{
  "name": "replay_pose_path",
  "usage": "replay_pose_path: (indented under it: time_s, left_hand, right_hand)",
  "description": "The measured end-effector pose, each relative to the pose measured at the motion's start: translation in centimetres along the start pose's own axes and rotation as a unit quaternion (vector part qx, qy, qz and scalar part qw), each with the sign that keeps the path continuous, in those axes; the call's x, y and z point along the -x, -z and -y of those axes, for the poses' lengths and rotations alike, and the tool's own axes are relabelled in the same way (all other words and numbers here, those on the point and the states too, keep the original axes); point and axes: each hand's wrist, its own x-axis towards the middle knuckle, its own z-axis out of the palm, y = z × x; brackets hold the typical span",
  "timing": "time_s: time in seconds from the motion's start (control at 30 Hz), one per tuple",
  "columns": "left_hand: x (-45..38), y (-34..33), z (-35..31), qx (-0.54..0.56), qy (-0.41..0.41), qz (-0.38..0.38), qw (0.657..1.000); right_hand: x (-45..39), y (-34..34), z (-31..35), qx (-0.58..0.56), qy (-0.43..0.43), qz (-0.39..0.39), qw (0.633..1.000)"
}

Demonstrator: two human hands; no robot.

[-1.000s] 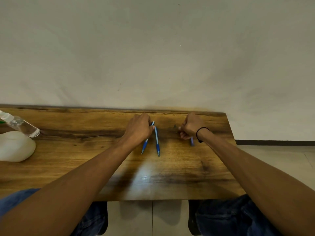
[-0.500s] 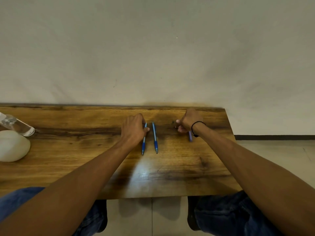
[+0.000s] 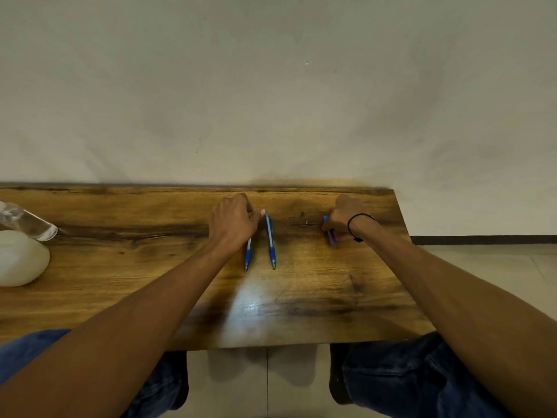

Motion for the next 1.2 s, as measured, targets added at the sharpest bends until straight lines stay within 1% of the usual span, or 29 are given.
replay_pose_path:
  time_s: [0.07,0.1,0.2,0.33,0.47,0.6,0.67,0.8,0.87,0.97,1.07,1.13,1.2]
  left_hand:
    - [-0.4,0.6,-0.9,0.034,-0.011,-0.005,0.999]
    - [-0.6,0.9,-1.6,0.061,-0.014,0.004,0.998]
    - [-1.1,1.8,-3.7,0.150,-0.021,0.049,0.987]
    - [-1.0,2.2,-5.2,0.285,0.009,0.085,0.955]
    - [-1.0,2.7,-5.4,0.356,0.023,0.118,0.927]
    - [-1.0,3.1,-5.8,0.361,0.025,0.113,0.925]
    - [-0.7,3.0,-6.1,0.368,0.026,0.097,0.924]
    - [-0.8,3.3,-6.3,0.409,0.025,0.051,0.911]
    - [-0.9,3.5,-6.2,0.403,0.026,0.049,0.913]
    - [-0.7,2.9,-6.1,0.364,0.040,0.076,0.928]
    - [0.0,1.1,-6.0,0.286,0.053,0.139,0.947]
    - [0.7,-0.3,-5.9,0.242,0.050,0.186,0.951]
    - [1.4,-1.5,-6.0,0.217,0.042,0.209,0.953]
  right_hand:
    - [0.4,0.3,0.2,0.028,0.035,-0.044,0.998]
    - [0.6,0.4,0.5,0.031,0.051,-0.067,0.996]
    - [1.9,0.1,1.9,-0.009,0.097,-0.125,0.987]
    - [3.7,-1.3,3.5,-0.050,0.161,-0.181,0.969]
    - [4.4,-1.7,3.9,-0.066,0.194,-0.206,0.957]
    - [5.0,-1.8,3.8,-0.062,0.217,-0.225,0.948]
    - [5.1,-1.9,3.7,-0.060,0.220,-0.234,0.945]
    - [5.3,-2.0,3.4,-0.057,0.220,-0.241,0.944]
    - [5.3,-1.9,3.2,-0.059,0.211,-0.245,0.944]
    - [5.2,-1.5,2.8,-0.063,0.197,-0.253,0.945]
    - [5.0,-1.1,2.6,-0.064,0.196,-0.256,0.944]
    - [5.0,-0.8,2.5,-0.061,0.199,-0.263,0.942]
    - [4.8,-0.6,2.4,-0.061,0.203,-0.266,0.940]
